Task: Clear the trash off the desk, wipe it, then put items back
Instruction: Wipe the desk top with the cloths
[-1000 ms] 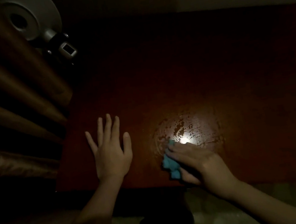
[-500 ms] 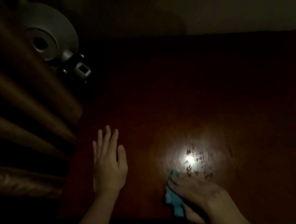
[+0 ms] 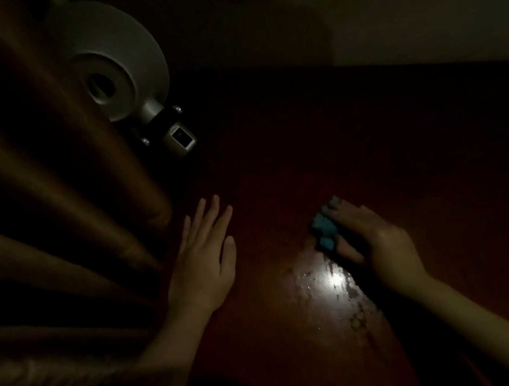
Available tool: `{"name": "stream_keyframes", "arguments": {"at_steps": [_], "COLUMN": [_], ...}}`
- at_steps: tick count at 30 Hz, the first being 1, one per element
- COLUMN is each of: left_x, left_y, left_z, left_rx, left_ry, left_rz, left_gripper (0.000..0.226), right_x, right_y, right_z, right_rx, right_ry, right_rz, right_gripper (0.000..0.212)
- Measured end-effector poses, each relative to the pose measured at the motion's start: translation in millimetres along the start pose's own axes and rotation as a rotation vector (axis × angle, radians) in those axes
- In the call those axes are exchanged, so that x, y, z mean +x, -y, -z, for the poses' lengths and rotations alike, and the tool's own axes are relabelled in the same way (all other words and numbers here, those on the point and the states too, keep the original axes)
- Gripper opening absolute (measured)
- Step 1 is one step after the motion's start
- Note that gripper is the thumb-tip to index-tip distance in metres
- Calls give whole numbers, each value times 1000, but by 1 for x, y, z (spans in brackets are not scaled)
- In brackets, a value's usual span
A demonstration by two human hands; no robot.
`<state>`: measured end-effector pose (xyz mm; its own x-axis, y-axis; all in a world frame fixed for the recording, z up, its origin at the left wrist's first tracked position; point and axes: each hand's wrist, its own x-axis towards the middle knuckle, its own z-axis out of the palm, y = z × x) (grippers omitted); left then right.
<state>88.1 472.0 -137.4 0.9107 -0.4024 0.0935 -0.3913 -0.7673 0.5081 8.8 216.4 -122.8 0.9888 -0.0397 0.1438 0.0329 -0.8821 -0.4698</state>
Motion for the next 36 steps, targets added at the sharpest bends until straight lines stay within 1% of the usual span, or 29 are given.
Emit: {"name": "stream_keyframes", "arguments": {"at_steps": [4,7,9,11,13,15,16,18,21,23,25,26,28,30,31,33,34,36], "left_x": [20,34,39,40,41,44,46,51,60,59,55,53,47,36,29,14,8,4], "left_y": [9,18,26,33,35,33,32,28,27,30,35,38,41,40,39,39,40,42], "left_z": [4,9,10,9,8,8,9,11,13,13,12,12,10,11,12,14,16,20], "left_rx": [-85,-109,-103,-99,-96,-111,-120,-136,-167,-176,-182,-181,-165,-161,-162,-162,-162,-165], "left_ry": [40,37,37,59,74,75,75,68,53,50,55,58,54,53,50,29,5,-32], "left_rz": [-50,-61,-69,-77,-94,-101,-102,-112,-122,-129,-150,-167,-185,-185,-196,-214,-197,-131], "left_gripper": [52,54,54,53,52,52,52,52,53,55,55,54,52,51,50,48,47,47], "right_x": [66,113,123,105,66,30,20,22,68,100,100,84,34,-12,-26,-35,-31,-13], "right_y": [-2,12,29,44,52,46,39,24,16,27,44,52,71,77,72,58,55,58], "right_z": [-1,-23,-40,-50,-49,-36,-26,-9,-12,-27,-47,-56,-60,-47,-36,-17,-13,-21], "right_rx": [2,-14,-32,-15,50,114,115,74,35,6,-4,-3,38,82,84,57,41,25], "right_ry": [-41,-48,-39,31,169,255,263,208,5,-62,-44,-8,118,228,244,214,186,89], "right_rz": [-17,-15,24,134,252,278,271,229,79,-26,-32,11,124,220,248,227,182,31], "right_gripper": [56,52,50,52,55,55,54,52,50,52,52,52,53,54,51,45,46,50]}}
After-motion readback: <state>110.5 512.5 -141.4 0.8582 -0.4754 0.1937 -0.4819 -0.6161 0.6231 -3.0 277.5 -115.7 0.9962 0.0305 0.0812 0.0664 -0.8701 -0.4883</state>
